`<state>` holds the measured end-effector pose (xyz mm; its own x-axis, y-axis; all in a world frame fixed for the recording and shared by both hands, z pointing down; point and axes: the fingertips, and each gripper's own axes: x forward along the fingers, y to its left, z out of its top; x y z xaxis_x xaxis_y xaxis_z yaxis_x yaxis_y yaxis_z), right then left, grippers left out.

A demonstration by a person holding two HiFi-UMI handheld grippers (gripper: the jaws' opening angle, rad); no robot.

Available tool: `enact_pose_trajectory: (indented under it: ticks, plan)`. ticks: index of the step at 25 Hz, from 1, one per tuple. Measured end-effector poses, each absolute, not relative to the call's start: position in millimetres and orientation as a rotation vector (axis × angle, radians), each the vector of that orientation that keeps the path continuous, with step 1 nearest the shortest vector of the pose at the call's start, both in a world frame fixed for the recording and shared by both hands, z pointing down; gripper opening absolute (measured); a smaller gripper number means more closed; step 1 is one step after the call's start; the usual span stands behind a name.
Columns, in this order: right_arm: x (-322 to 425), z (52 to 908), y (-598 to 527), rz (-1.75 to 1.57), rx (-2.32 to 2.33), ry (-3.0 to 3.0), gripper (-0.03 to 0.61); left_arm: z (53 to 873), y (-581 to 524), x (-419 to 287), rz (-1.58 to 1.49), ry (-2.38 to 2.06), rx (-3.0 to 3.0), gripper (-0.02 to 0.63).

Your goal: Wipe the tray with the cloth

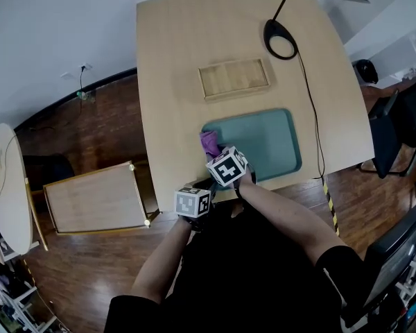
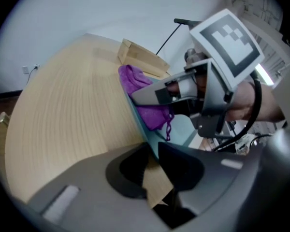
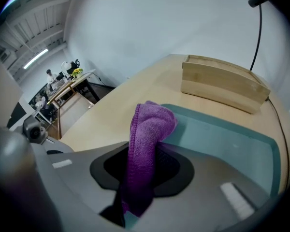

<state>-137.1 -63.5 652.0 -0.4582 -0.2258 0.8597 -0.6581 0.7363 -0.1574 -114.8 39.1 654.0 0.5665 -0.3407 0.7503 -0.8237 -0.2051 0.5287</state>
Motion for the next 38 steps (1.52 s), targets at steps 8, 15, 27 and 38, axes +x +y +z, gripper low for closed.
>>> enact_pose_trajectory:
  ticks: [8,15,27,38]
  plan:
    - [-106,648,-71,0.576,0.69,-2.03,0.109,658,38,-119,0.585,-1.003,1.762,0.087]
    - [15,641,-101,0.604,0.873,-1.99,0.109,661,39,-123,0.564,-1.127,1.676,0.08]
    - [140,671,-116,0.639,1.016,-1.847,0.107,661,34,-125,0.62,-1.26,1.634,0.075]
    - [37,670,-80,0.66,0.917,-1.917,0.109,659,35,-121,0.561,-1.148,1.686,0.078]
